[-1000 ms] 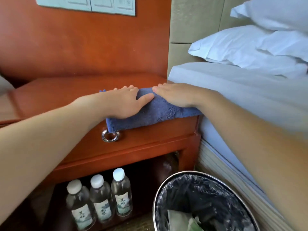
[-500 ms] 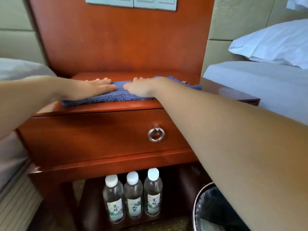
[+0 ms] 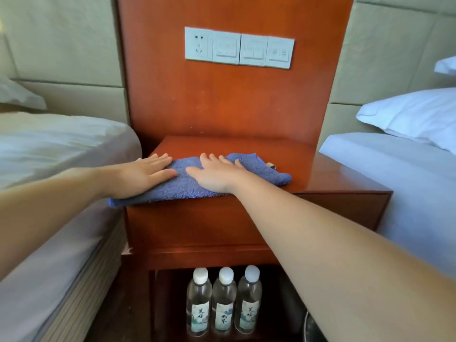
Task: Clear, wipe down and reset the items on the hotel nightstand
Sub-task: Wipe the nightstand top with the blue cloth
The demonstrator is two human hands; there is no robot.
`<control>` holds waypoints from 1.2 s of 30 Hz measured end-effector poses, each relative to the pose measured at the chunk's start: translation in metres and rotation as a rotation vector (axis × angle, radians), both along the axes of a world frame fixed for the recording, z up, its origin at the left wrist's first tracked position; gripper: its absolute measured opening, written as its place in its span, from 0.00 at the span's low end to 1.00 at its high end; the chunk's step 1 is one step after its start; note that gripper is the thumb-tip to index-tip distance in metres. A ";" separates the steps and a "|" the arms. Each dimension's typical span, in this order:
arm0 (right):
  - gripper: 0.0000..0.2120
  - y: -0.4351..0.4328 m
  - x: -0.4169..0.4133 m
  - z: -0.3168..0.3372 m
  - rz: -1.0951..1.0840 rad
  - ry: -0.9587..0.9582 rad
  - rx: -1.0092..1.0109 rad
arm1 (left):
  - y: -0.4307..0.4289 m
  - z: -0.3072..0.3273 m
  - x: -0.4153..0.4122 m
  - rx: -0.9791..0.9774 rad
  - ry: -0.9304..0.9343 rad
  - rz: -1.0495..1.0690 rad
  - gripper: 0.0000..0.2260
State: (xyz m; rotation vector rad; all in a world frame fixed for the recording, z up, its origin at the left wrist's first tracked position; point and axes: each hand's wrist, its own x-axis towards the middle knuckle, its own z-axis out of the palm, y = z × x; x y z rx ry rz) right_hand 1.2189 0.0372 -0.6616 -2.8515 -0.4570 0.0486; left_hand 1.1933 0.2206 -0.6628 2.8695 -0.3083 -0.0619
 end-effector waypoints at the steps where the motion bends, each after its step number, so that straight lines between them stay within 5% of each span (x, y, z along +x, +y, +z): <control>1: 0.31 -0.005 -0.005 0.003 0.026 -0.004 0.093 | 0.000 -0.001 -0.005 0.017 -0.038 0.028 0.28; 3: 0.28 -0.022 -0.011 0.007 0.001 -0.026 0.269 | 0.006 -0.001 -0.008 -0.036 -0.109 0.123 0.31; 6: 0.23 -0.061 -0.014 0.008 -0.241 -0.191 0.148 | 0.024 -0.003 -0.015 -0.168 -0.204 0.357 0.30; 9: 0.21 -0.098 -0.019 0.012 -0.506 -0.197 0.053 | 0.050 -0.002 -0.030 -0.471 0.007 0.511 0.28; 12: 0.18 -0.109 -0.021 0.014 -0.533 -0.202 -0.007 | 0.056 0.004 -0.044 -0.724 0.216 0.548 0.25; 18: 0.14 -0.093 -0.024 0.023 -0.518 -0.128 0.327 | 0.044 0.017 -0.052 -0.739 0.163 0.500 0.13; 24: 0.16 -0.078 -0.014 0.024 -0.546 -0.151 0.692 | 0.042 0.017 -0.056 -0.998 0.218 0.439 0.07; 28: 0.10 -0.064 -0.020 0.032 -0.529 -0.269 0.683 | 0.045 0.020 -0.055 -1.027 0.210 0.410 0.07; 36: 0.12 -0.050 -0.021 0.040 -0.567 -0.314 0.514 | 0.042 0.018 -0.050 -1.029 0.156 0.378 0.08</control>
